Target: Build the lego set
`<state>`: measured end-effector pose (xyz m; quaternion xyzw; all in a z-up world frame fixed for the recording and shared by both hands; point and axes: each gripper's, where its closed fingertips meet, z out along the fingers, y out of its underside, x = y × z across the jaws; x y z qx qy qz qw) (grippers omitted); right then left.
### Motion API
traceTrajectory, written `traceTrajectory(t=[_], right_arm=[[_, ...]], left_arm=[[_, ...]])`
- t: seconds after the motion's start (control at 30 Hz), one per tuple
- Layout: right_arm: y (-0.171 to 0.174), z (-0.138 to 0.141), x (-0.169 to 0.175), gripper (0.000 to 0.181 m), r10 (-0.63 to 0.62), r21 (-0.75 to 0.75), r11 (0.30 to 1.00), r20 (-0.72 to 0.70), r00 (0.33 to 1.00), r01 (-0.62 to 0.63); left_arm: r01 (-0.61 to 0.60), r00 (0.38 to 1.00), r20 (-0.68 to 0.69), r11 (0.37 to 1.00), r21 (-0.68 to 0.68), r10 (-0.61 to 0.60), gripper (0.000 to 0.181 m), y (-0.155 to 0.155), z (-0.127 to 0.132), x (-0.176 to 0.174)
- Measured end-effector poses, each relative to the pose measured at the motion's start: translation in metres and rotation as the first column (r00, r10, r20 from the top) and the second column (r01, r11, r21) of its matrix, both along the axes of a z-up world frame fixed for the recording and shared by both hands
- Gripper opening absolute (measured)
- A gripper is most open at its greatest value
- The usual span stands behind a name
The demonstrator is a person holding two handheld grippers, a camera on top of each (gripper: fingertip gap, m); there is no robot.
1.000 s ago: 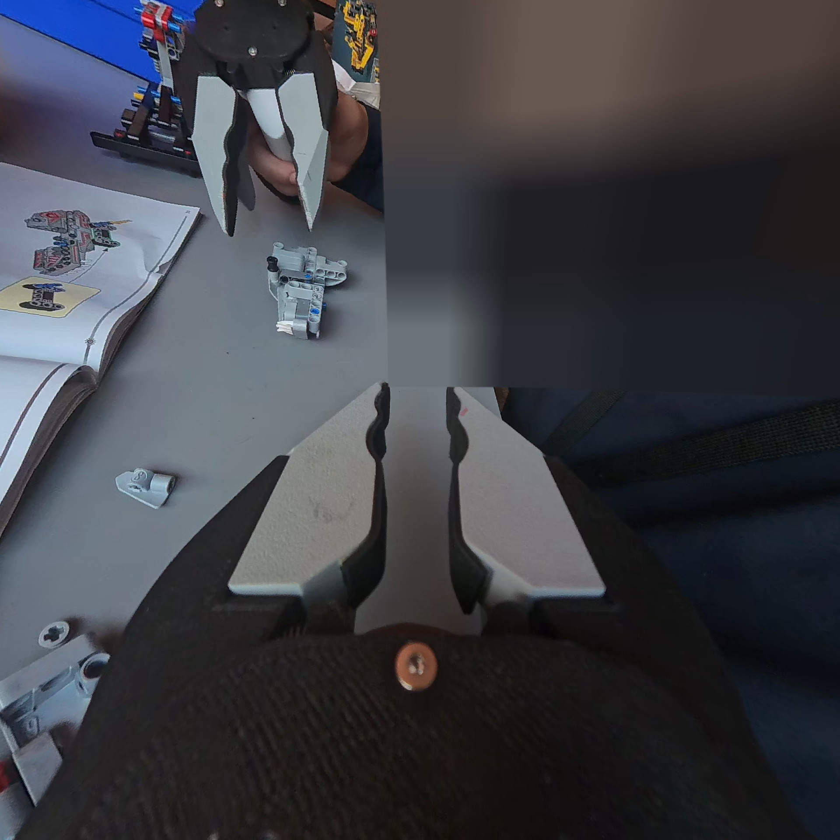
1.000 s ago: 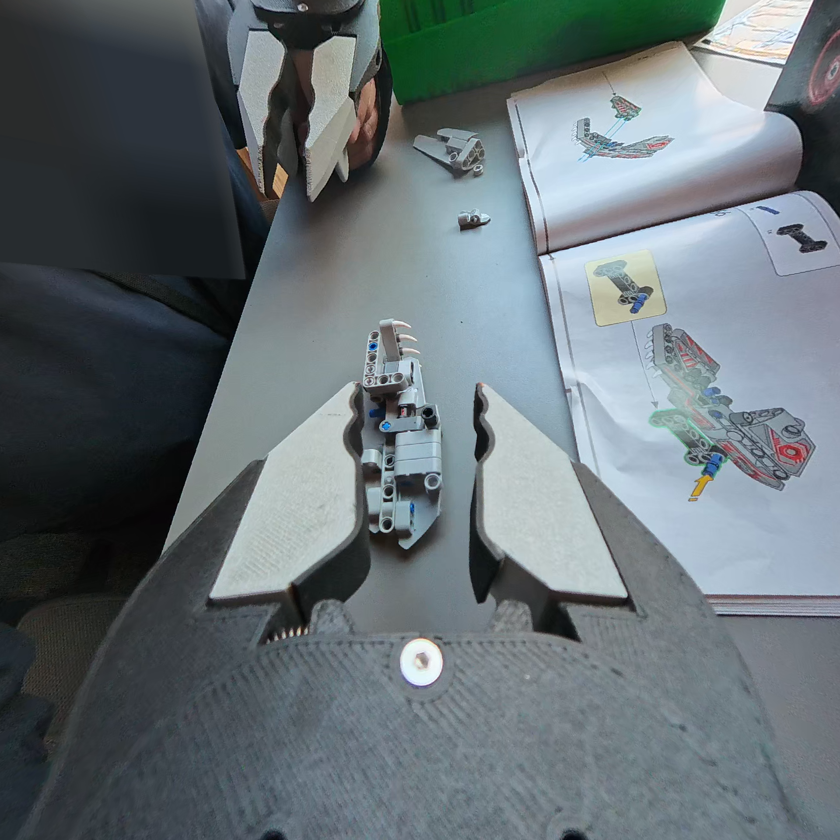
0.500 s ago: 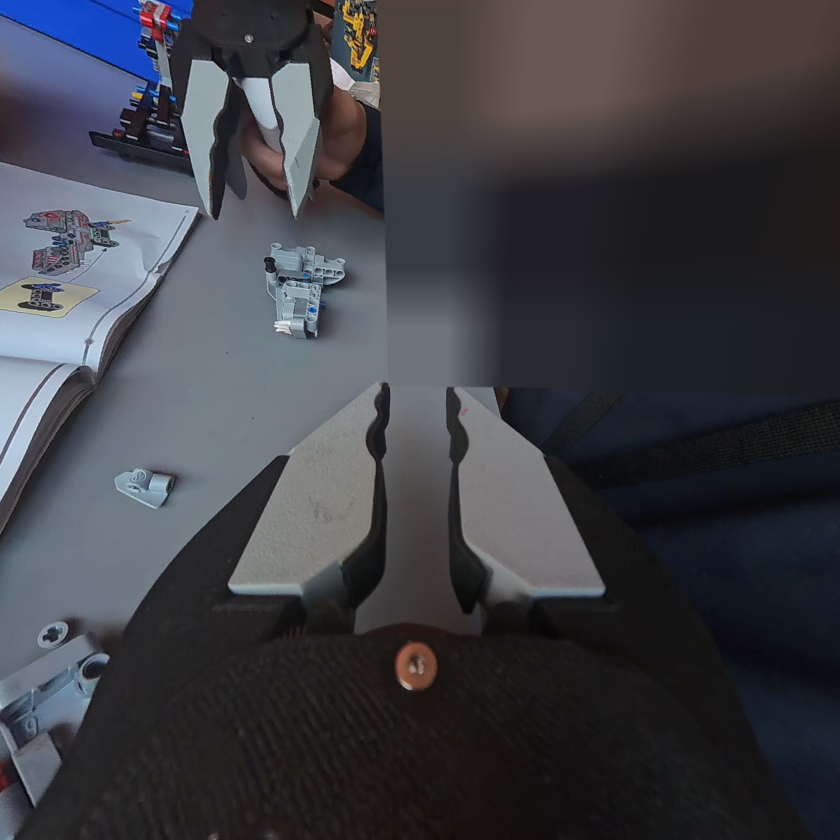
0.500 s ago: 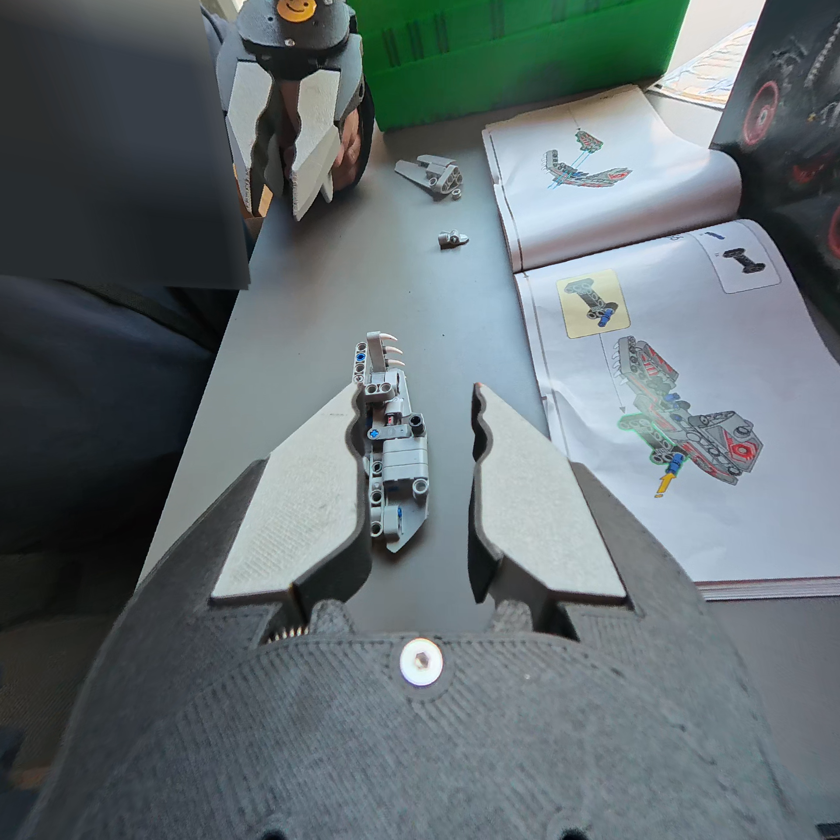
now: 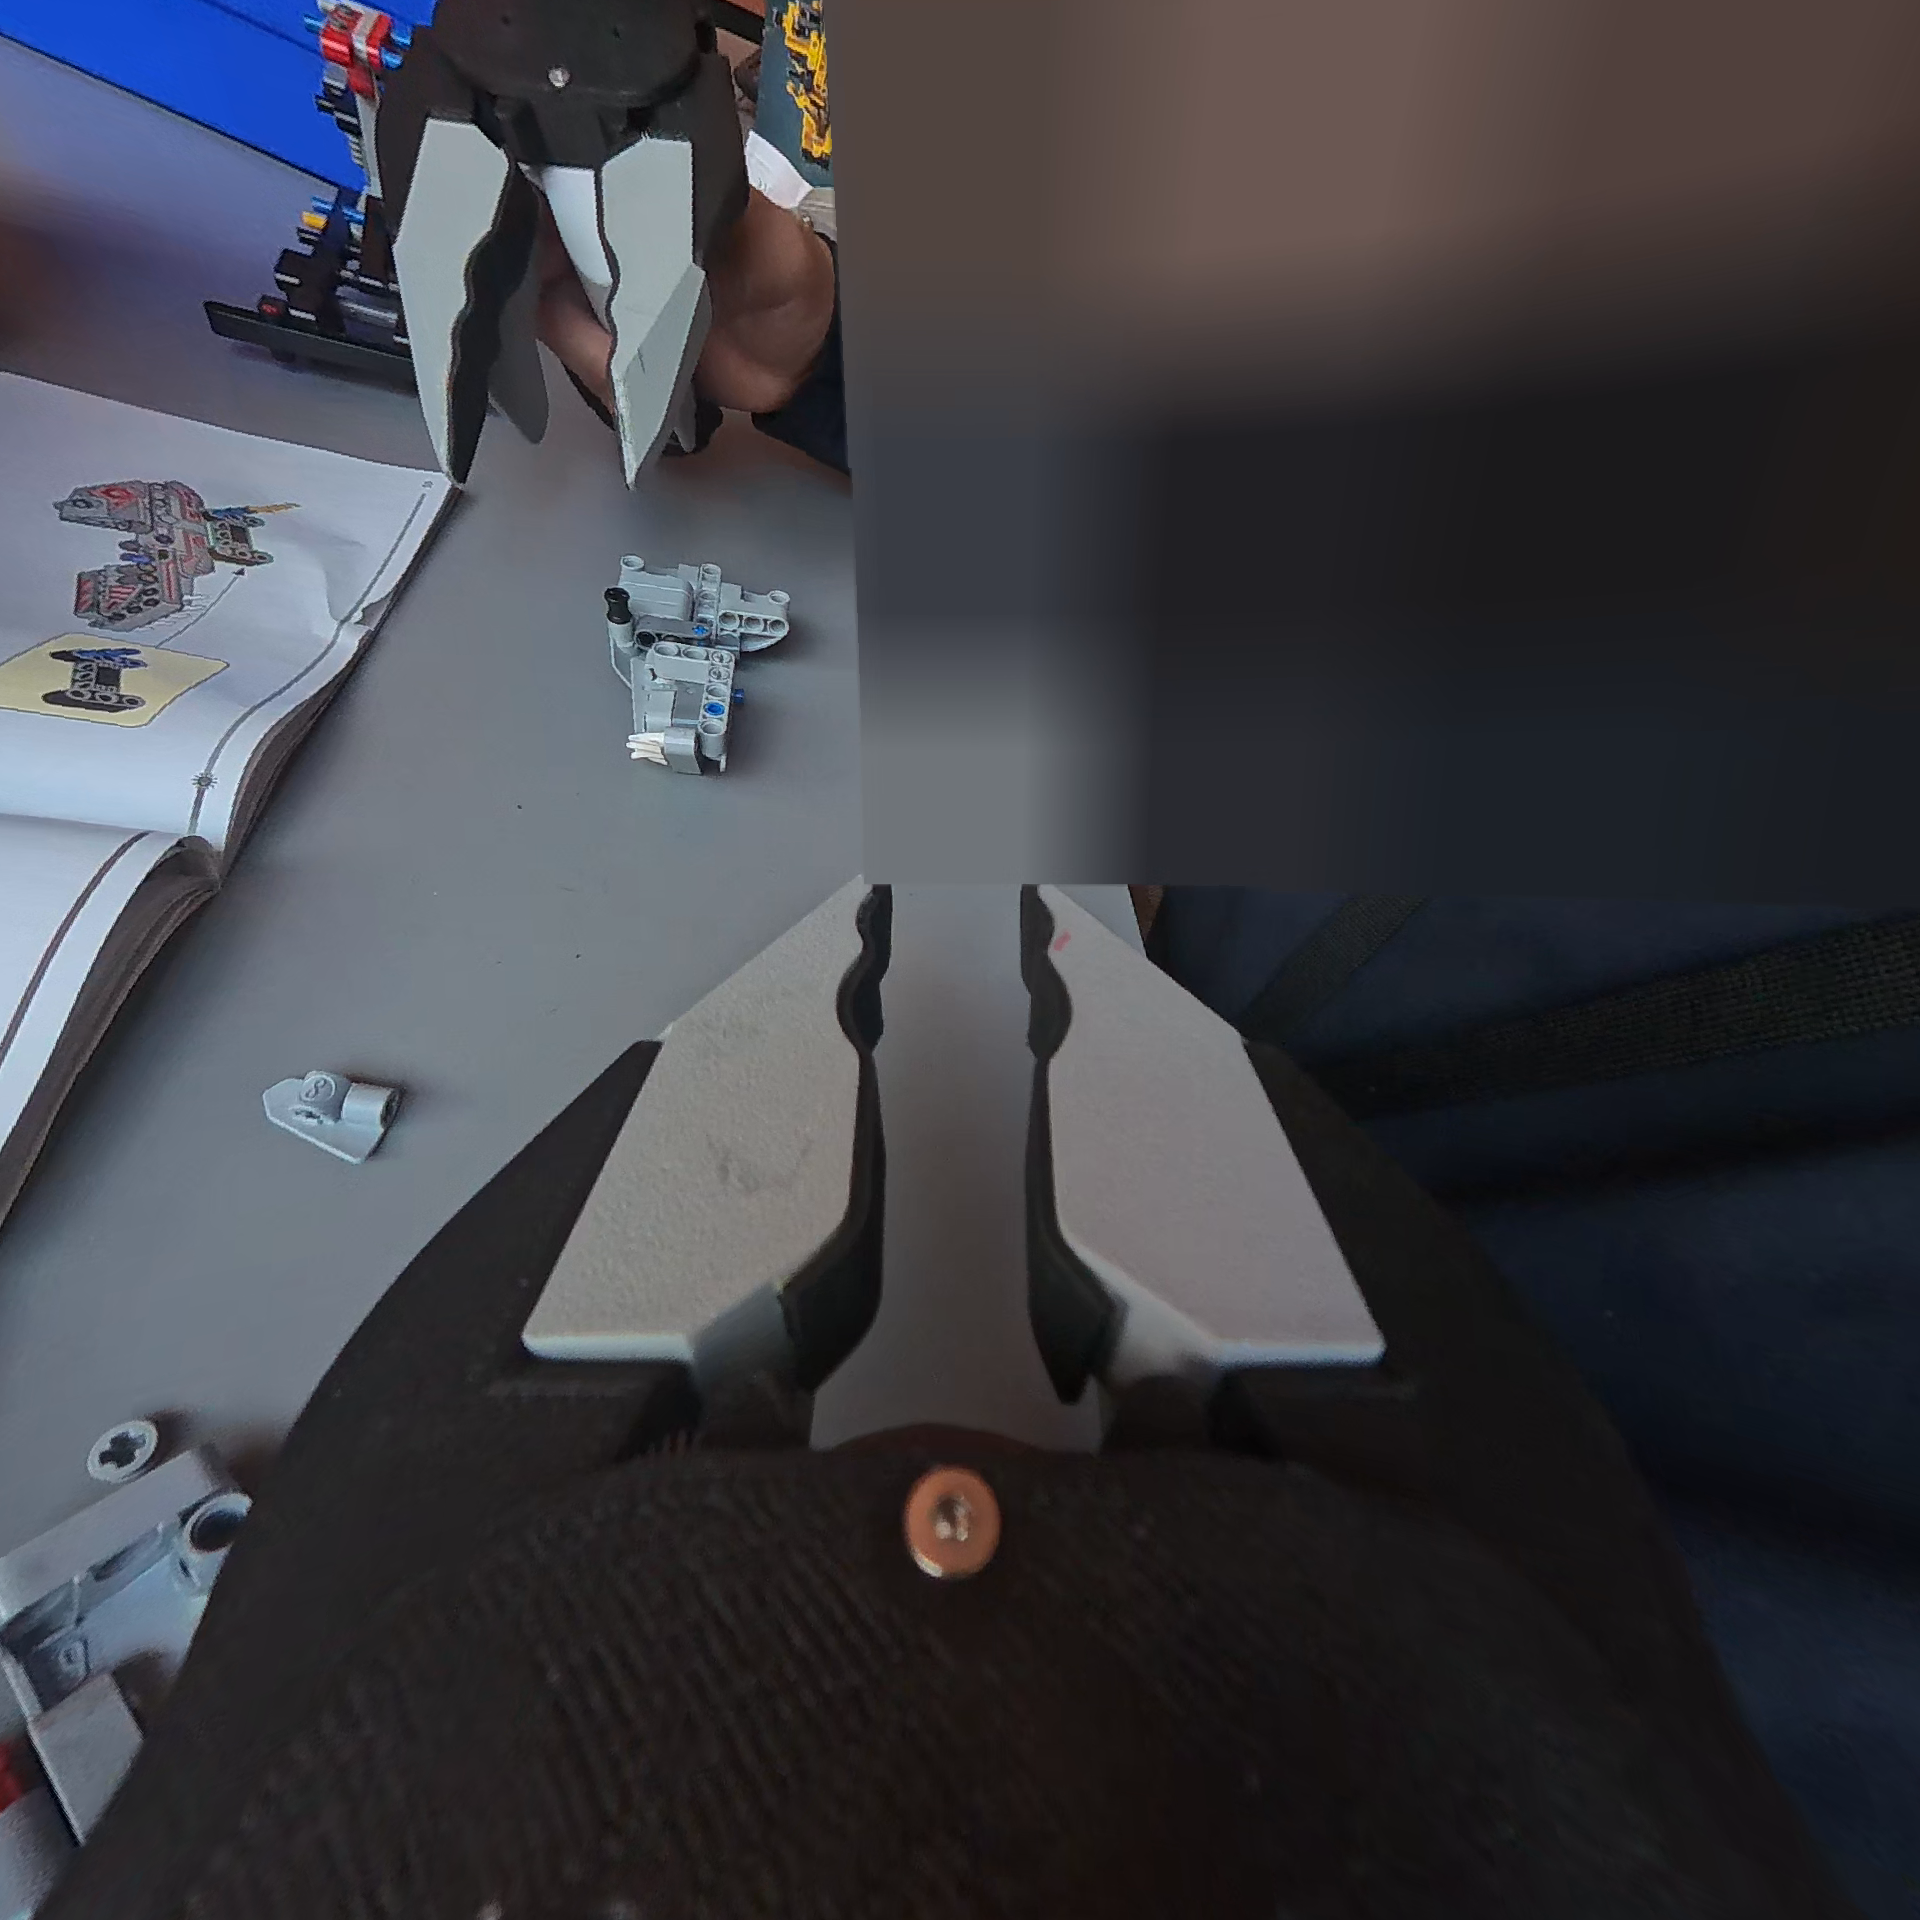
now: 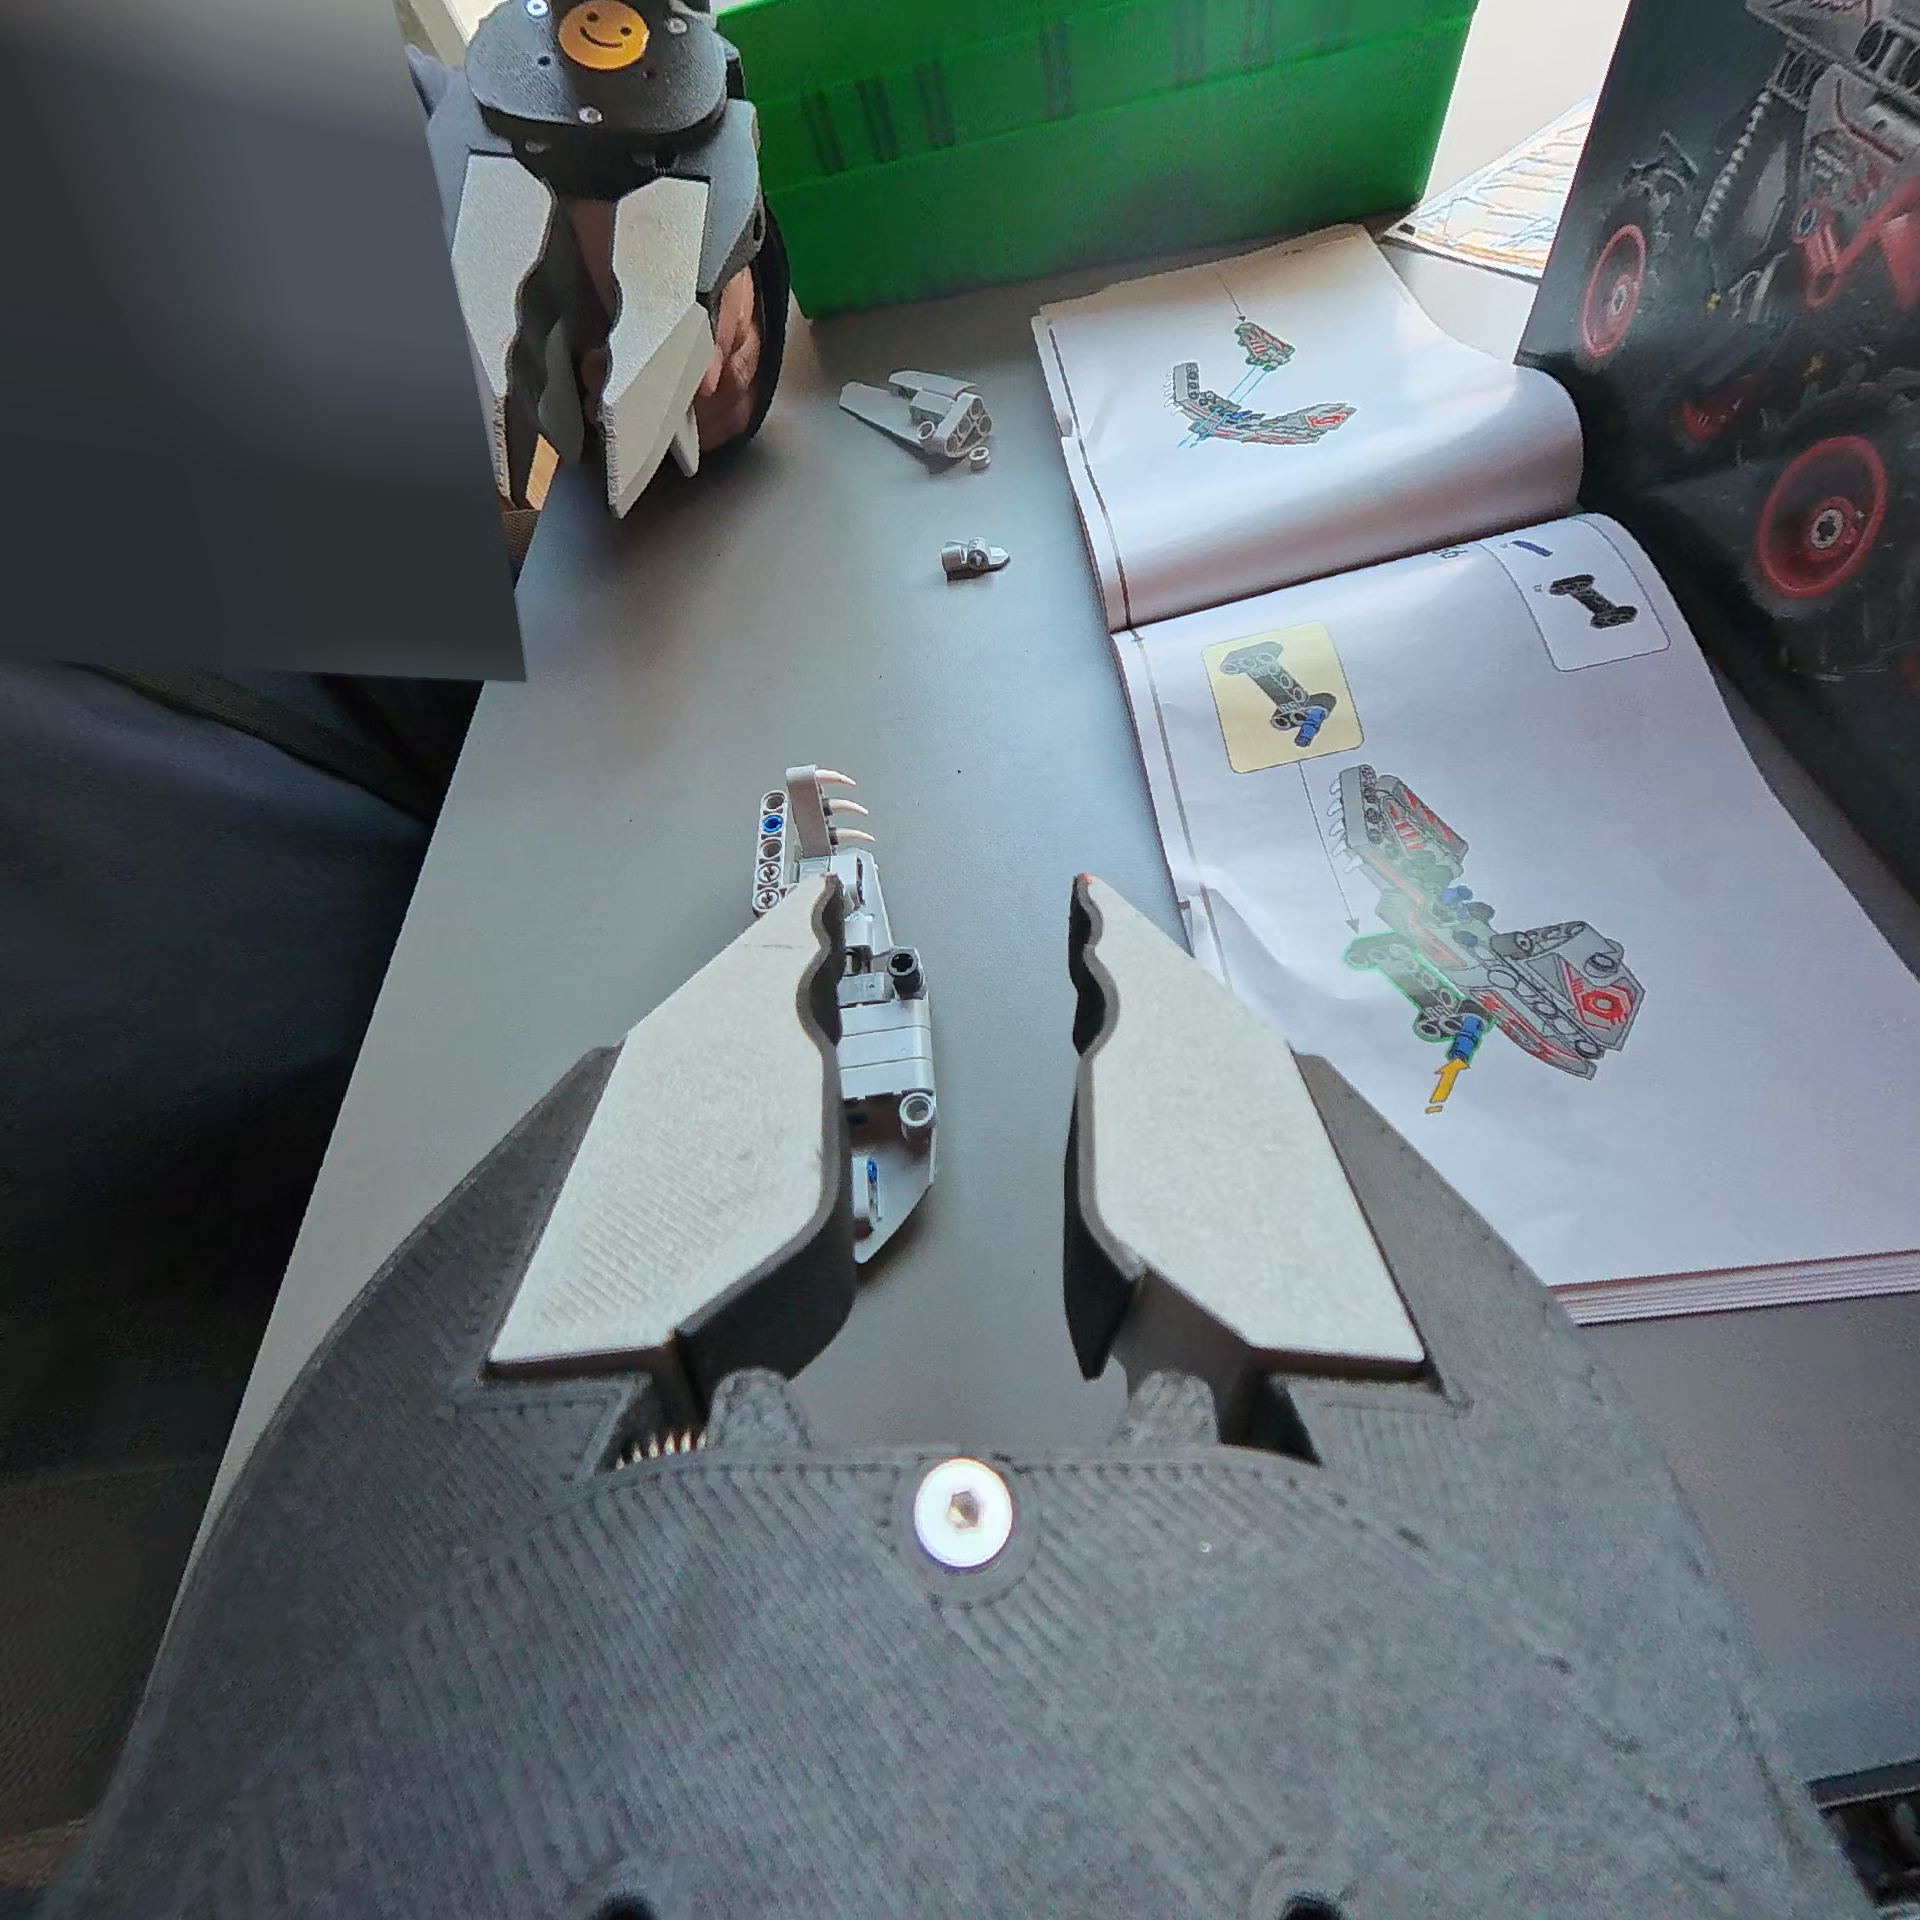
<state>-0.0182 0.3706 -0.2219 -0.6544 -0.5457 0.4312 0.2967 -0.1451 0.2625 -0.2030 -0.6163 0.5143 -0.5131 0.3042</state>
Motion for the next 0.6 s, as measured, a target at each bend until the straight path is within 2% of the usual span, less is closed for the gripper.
traceTrajectory(t=[0.6], right_arm=[[0.0049,0.0039,0.0014,0.037,-0.026,0.04,0.999,-0.013,1.0,0.026]], left_arm=[[0.001,1.0,-0.001,1.0,-0.005,-0.001,0.022,0.0001,-0.0003,-0.0001]])
